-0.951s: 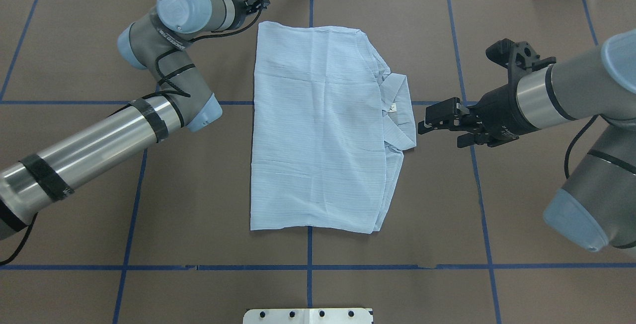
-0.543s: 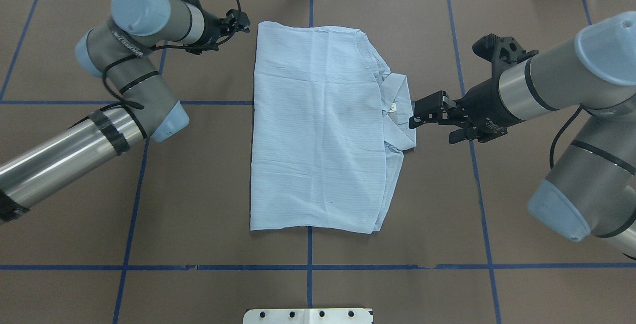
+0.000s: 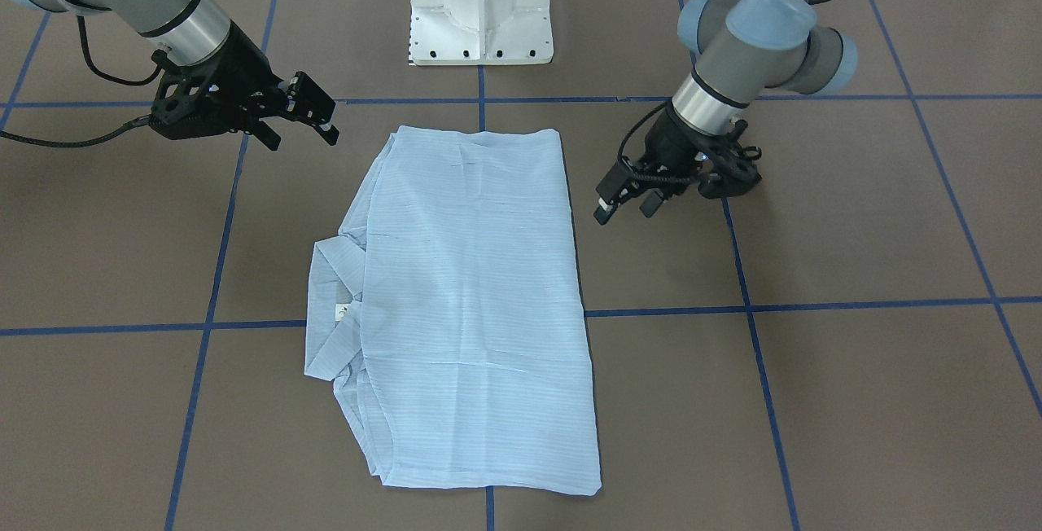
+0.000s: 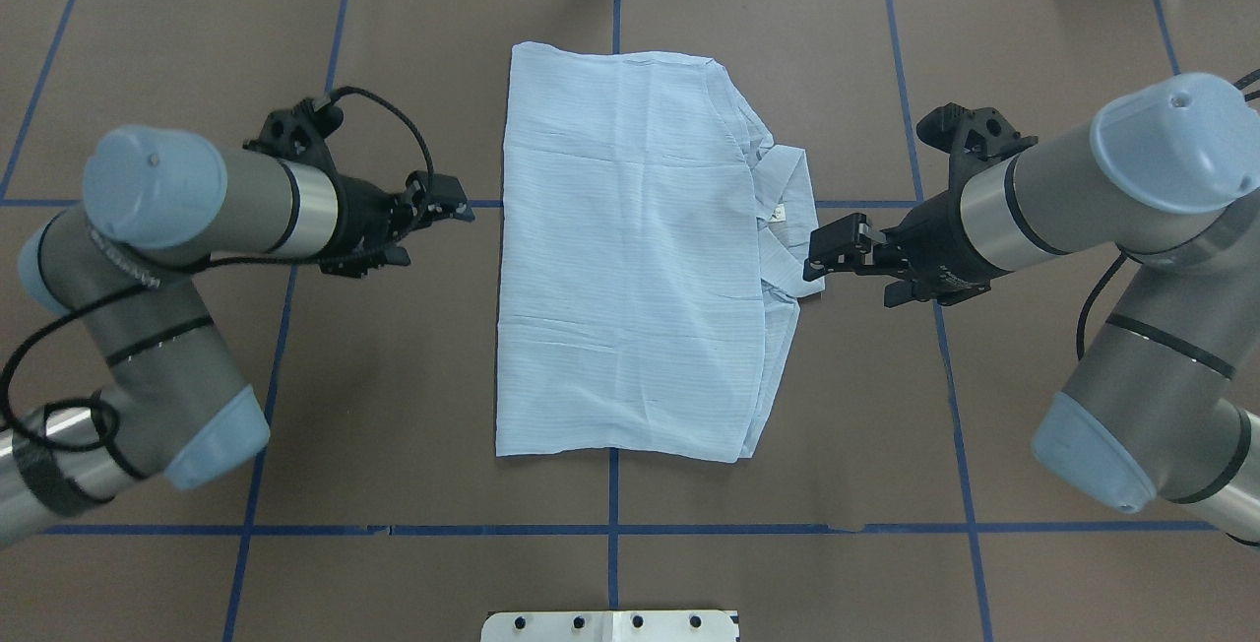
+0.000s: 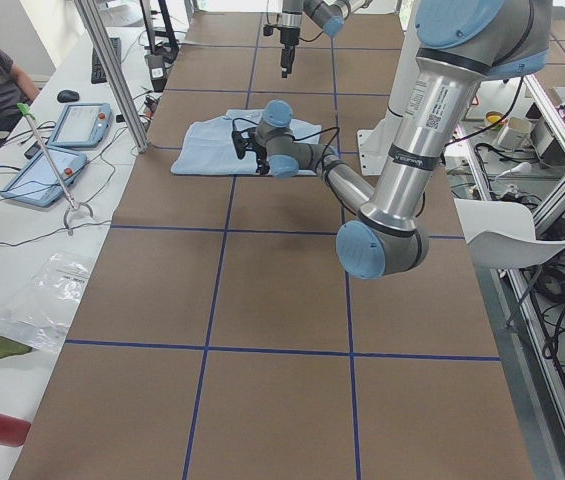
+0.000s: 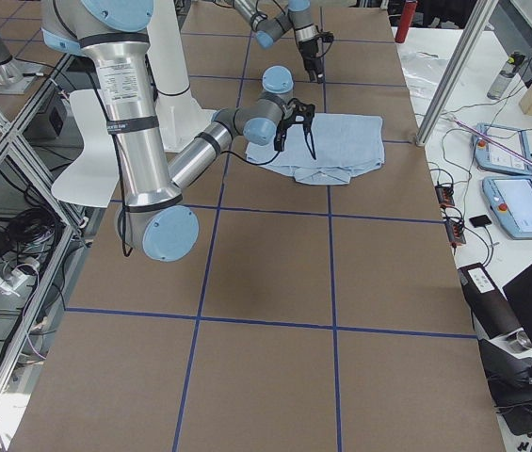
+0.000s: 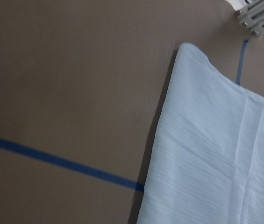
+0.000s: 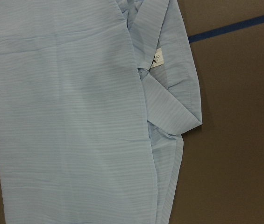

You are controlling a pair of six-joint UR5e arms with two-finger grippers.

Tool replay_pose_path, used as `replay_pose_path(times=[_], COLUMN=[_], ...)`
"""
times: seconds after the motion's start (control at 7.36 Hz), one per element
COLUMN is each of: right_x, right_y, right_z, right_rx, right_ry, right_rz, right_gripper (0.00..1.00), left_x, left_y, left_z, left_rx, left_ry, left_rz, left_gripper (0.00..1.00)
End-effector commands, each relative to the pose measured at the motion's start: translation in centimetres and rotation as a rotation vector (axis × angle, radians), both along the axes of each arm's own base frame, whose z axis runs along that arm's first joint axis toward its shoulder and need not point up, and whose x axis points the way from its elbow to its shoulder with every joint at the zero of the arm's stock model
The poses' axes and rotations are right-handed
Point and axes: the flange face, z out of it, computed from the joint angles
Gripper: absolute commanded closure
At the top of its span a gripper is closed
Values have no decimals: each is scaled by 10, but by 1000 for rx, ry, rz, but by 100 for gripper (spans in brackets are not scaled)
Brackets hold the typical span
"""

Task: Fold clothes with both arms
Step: 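Lower the left gripper to the shirt's near corner and grasp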

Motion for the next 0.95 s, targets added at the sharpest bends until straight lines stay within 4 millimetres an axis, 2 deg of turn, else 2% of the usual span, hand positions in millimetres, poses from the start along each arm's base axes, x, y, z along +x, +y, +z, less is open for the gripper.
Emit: replay_pose_path(times=[0.0, 0.27, 0.54, 0.82], right_x=[-3, -4, -3, -1], right_y=[9, 11, 12, 14], right_z=[0, -3, -4, -8], right_rx=[4, 6, 9, 14], right_ry=[-1, -6, -9, -16], right_rz=[-13, -18, -20, -21], right_gripper=[0, 0, 0, 0], left_x=[67, 113, 139, 138], left_y=[99, 140, 133, 132], left_z=[-3, -6, 1, 2], left_rx=[-148, -165, -176, -176], left_ry=[-36, -72, -101, -104], left_rz=[20, 50, 49, 47], left_gripper=[1, 1, 4, 8])
